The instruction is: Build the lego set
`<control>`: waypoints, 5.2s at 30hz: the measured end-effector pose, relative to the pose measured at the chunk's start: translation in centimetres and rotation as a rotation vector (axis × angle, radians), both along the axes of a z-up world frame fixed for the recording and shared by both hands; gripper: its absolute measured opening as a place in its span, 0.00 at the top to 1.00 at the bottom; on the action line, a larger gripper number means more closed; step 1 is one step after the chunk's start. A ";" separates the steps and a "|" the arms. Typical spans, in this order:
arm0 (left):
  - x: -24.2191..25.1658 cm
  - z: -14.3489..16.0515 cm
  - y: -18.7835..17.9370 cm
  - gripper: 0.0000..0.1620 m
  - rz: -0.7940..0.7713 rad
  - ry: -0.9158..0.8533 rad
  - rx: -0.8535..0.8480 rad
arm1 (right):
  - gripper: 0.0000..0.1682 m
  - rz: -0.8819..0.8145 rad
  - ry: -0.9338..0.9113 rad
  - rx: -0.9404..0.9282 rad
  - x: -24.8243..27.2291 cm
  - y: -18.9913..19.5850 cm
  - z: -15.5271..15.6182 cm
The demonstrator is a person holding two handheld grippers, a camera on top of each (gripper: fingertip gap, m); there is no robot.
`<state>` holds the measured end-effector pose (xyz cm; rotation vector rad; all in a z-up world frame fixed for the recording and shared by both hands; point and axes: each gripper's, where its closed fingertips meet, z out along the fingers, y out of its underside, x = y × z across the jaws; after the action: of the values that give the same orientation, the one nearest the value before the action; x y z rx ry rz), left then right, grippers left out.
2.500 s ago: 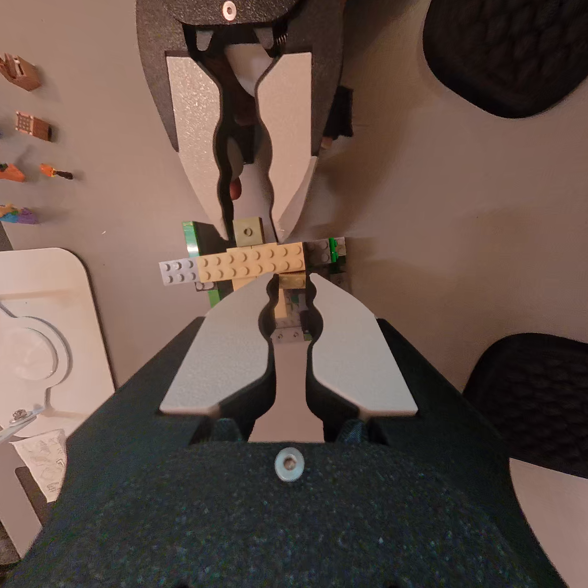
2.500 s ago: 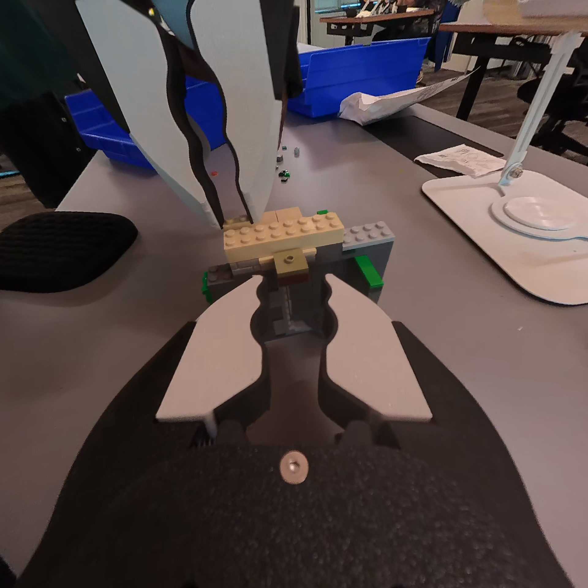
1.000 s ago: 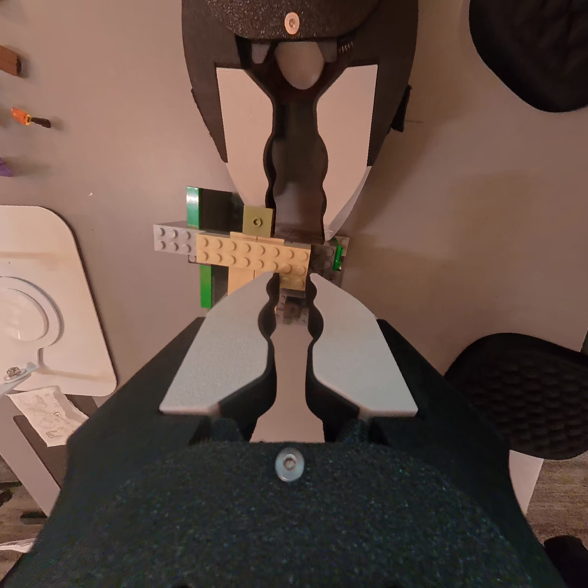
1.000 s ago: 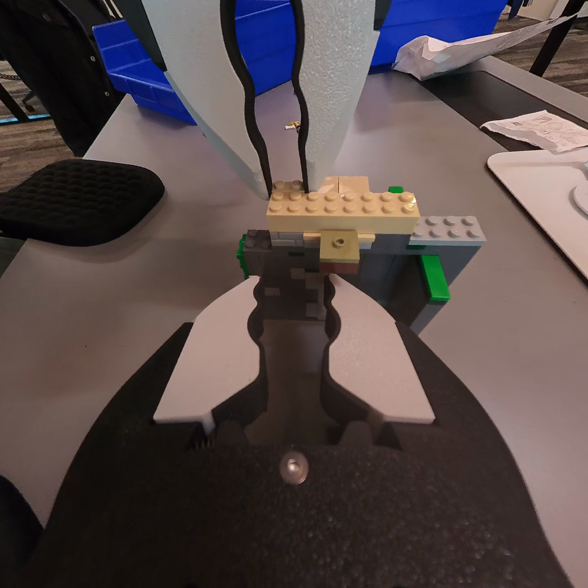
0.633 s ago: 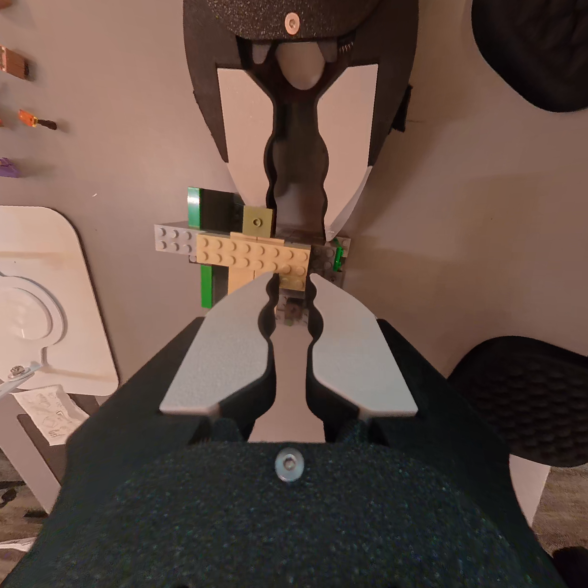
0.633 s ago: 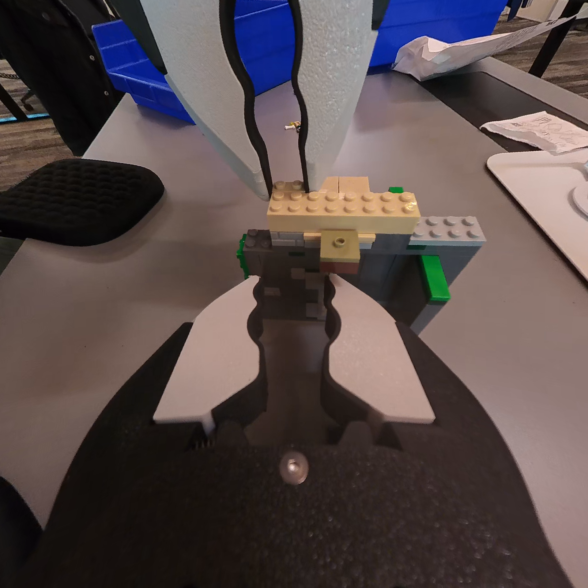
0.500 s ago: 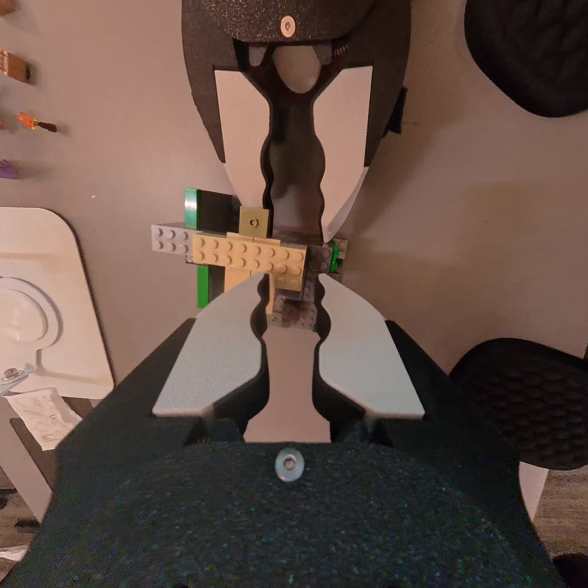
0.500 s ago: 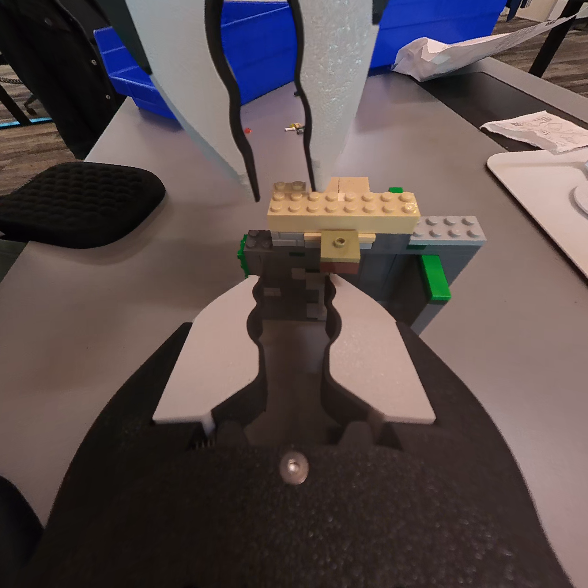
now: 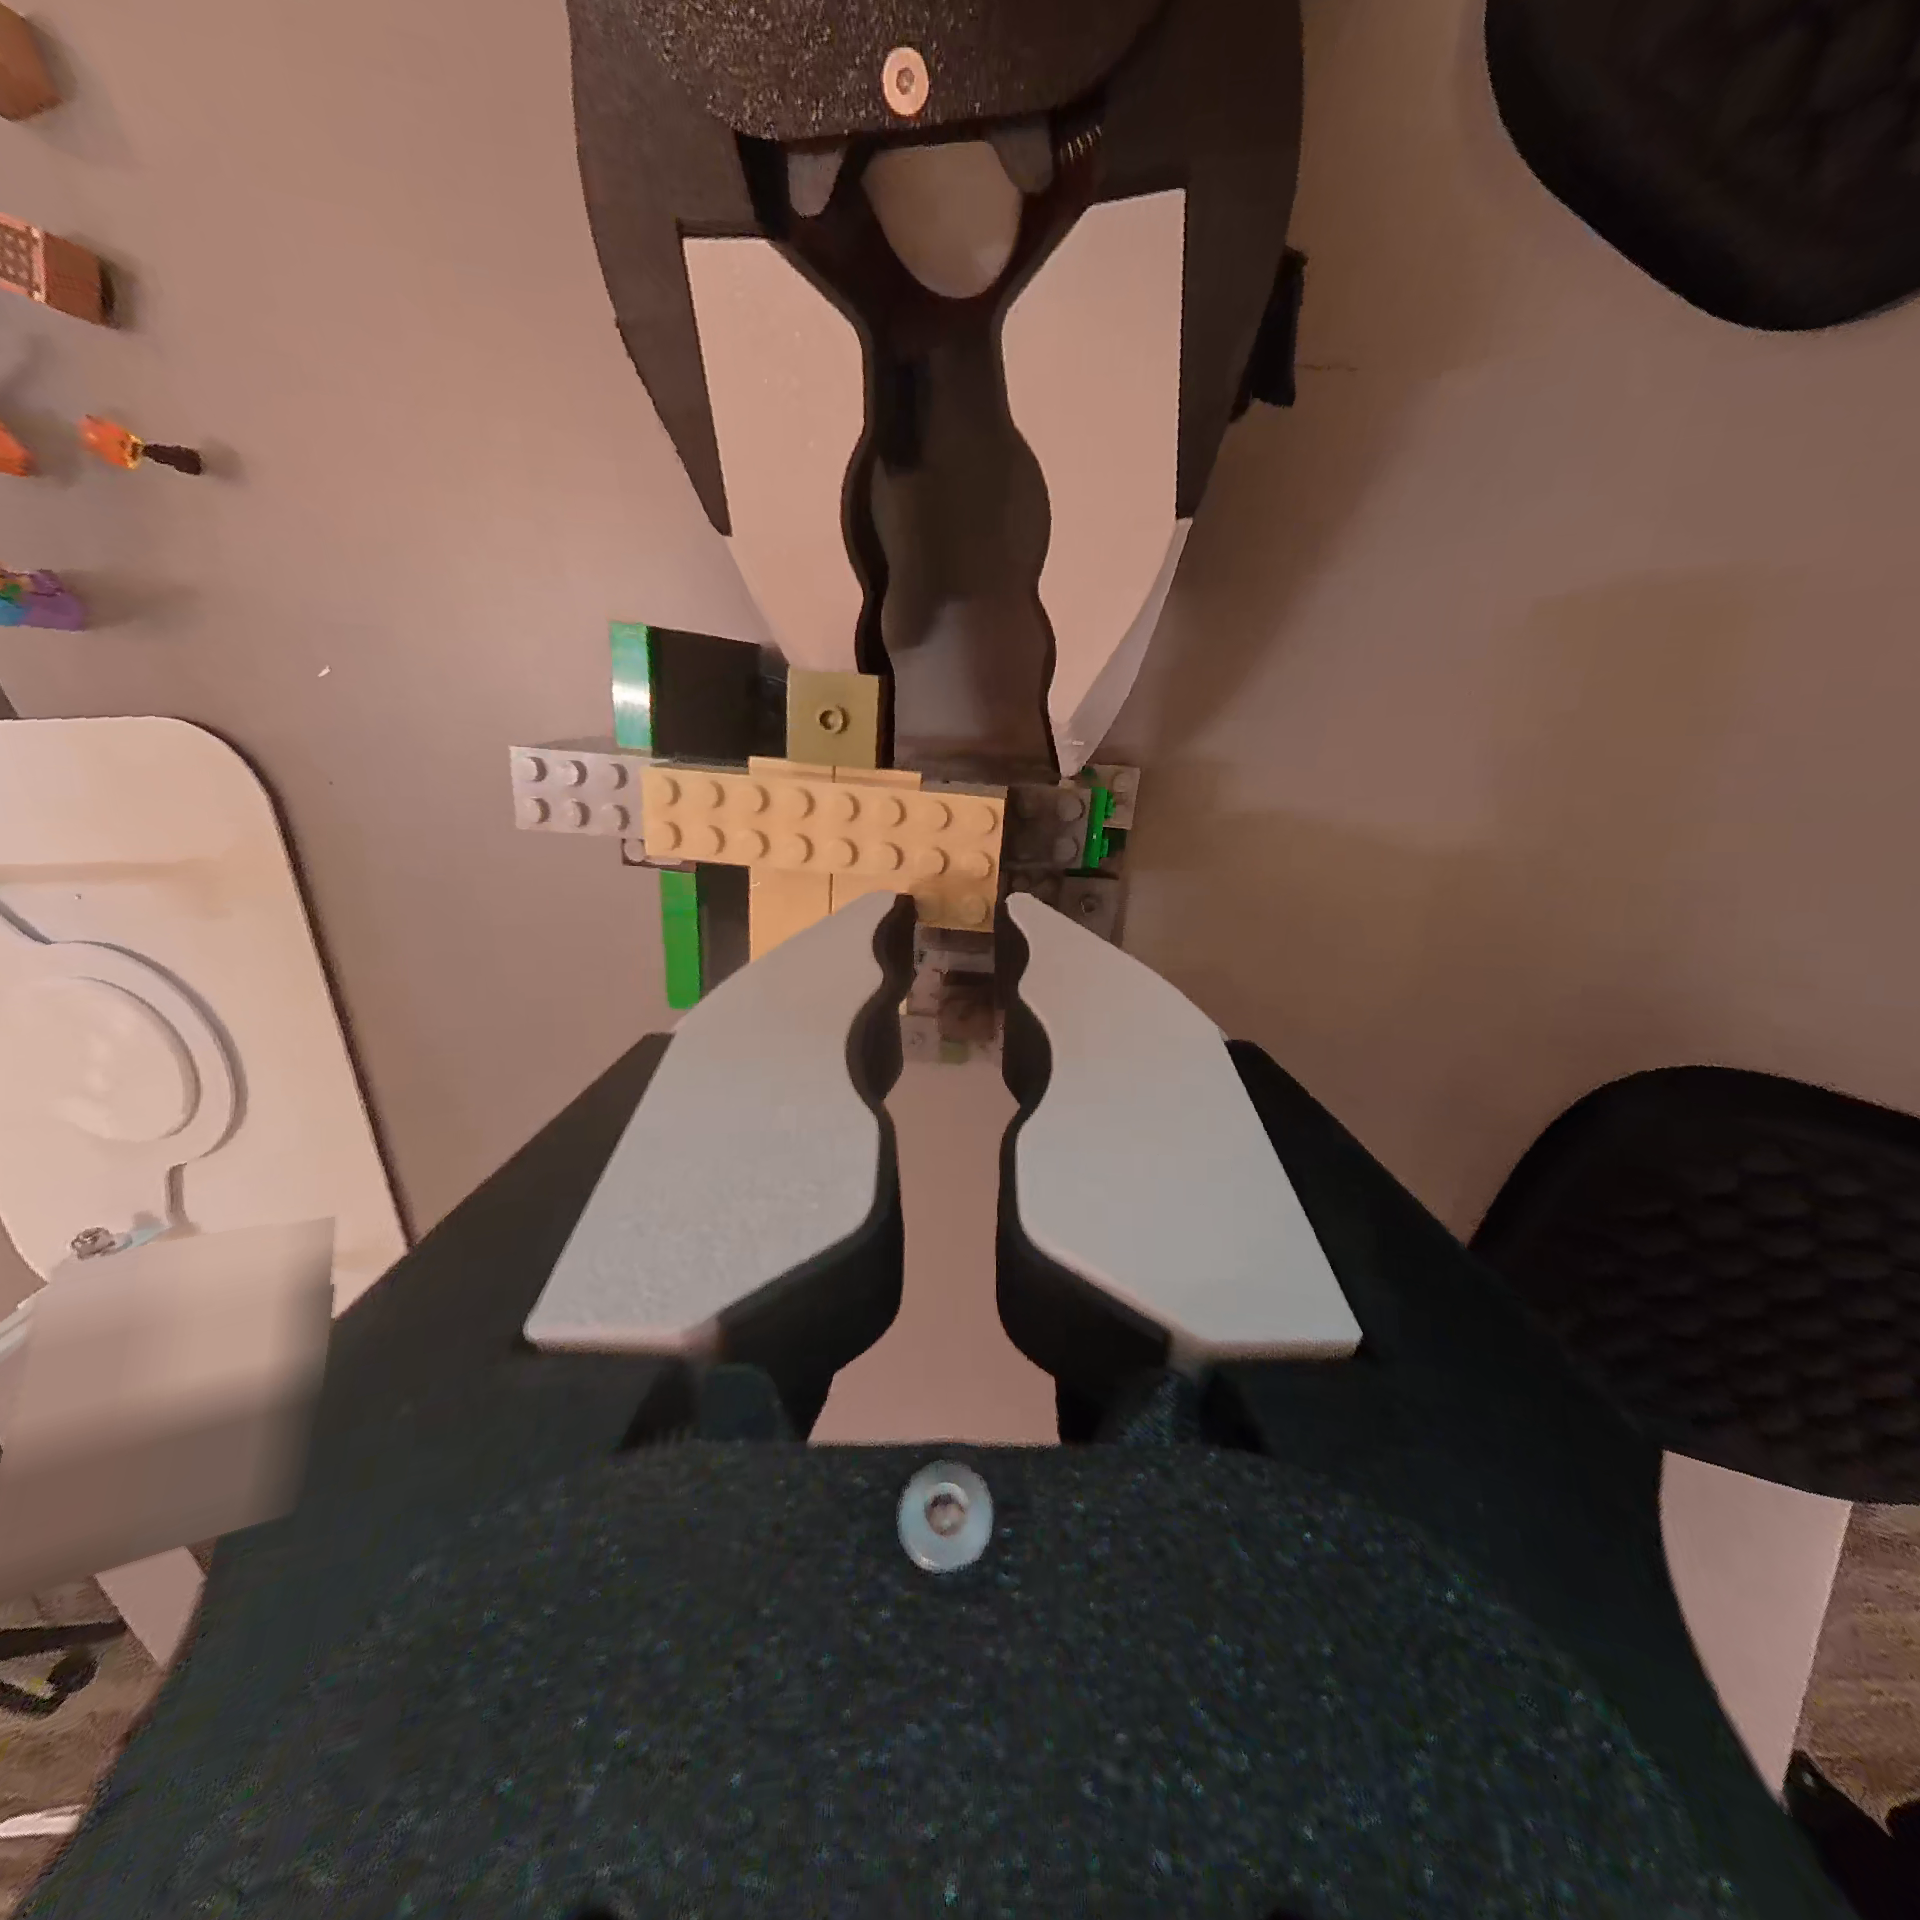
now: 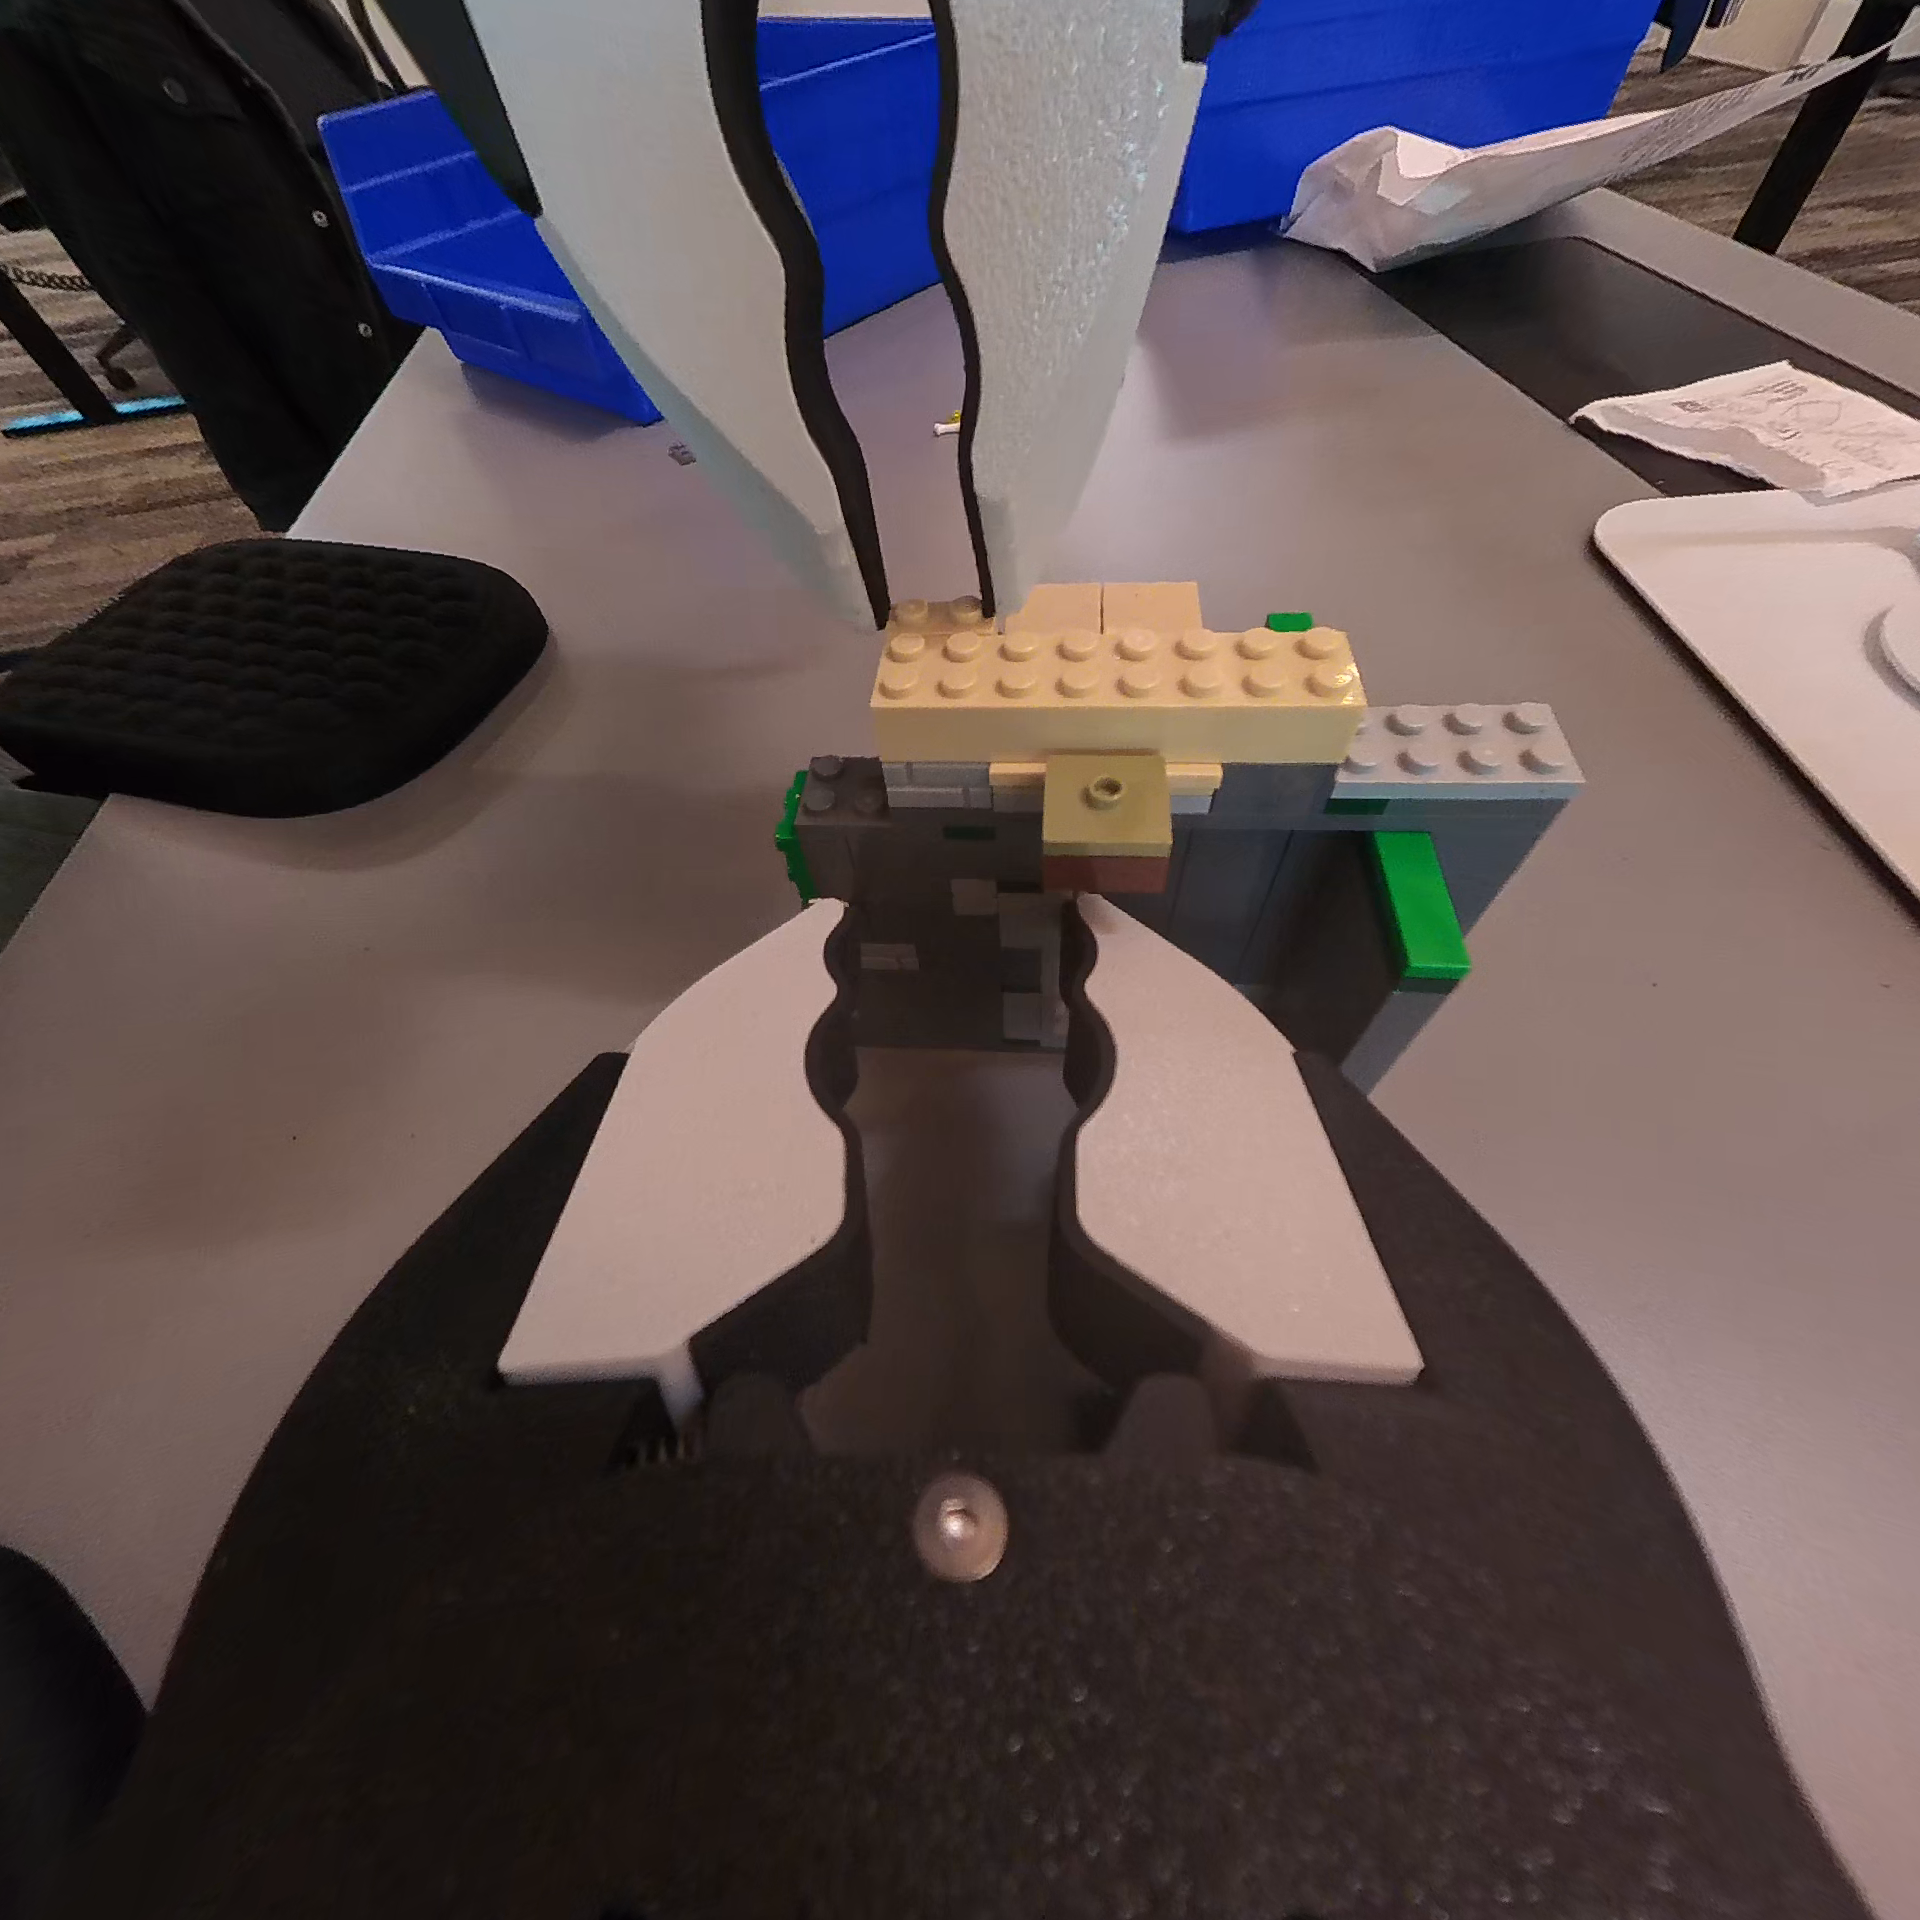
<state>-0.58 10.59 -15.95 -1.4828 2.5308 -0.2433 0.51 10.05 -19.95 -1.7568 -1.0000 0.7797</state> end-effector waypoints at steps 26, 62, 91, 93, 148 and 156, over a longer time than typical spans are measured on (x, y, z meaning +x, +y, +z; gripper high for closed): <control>0.0 -0.1 0.0 0.91 0.024 -0.006 0.024 | 0.78 -0.003 -0.001 0.003 0.0 -0.1 0.0; -6.3 -2.2 4.0 0.91 0.664 -0.973 -0.186 | 0.65 0.084 -0.110 -0.023 -1.7 -0.1 -0.9; -3.9 -2.9 1.1 0.97 0.522 -0.972 -0.096 | 0.82 -0.266 -0.397 -0.060 15.0 -0.4 -1.7; -3.7 -3.2 0.9 0.97 0.516 -0.961 -0.085 | 0.82 -0.255 -0.435 -0.083 14.3 0.2 -2.9; -1.0 1.4 -9.7 1.00 -0.009 -1.176 0.215 | 0.94 -0.129 0.238 -0.433 -2.8 -7.4 3.9; -1.1 1.6 -9.5 0.98 -0.016 -1.190 0.242 | 0.94 -0.086 0.297 -0.442 -2.9 -7.8 4.6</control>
<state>-1.66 1.13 -14.38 -0.8014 1.5206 -0.5790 -2.37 2.25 -15.38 -1.9598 -0.5768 1.2341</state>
